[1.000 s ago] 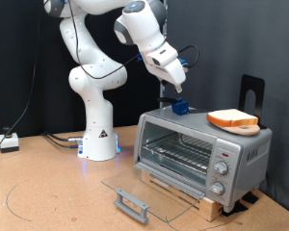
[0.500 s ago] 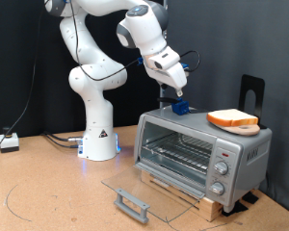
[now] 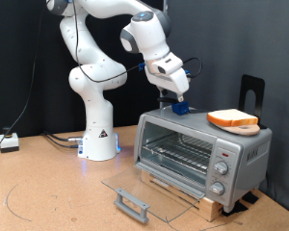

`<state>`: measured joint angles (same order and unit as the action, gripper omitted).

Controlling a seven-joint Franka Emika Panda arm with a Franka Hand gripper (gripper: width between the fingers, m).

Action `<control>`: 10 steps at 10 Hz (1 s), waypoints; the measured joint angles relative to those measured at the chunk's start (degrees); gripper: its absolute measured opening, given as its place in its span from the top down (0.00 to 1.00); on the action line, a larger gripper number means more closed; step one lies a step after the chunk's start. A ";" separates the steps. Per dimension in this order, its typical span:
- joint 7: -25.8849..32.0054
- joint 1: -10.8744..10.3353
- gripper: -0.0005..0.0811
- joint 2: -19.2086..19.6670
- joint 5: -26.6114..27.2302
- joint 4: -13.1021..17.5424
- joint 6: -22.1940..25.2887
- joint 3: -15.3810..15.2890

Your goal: Make a piece of toast with the oven

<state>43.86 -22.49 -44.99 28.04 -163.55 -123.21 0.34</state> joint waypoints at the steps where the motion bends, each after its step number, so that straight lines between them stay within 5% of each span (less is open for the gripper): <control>1: 0.00 -0.06 0.01 0.74 0.34 -0.18 -0.88 -0.58; 10: 1.01 -2.57 0.01 7.72 5.24 -0.01 -7.82 -2.77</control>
<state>44.87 -25.06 -37.27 33.29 -163.56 -131.03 -2.43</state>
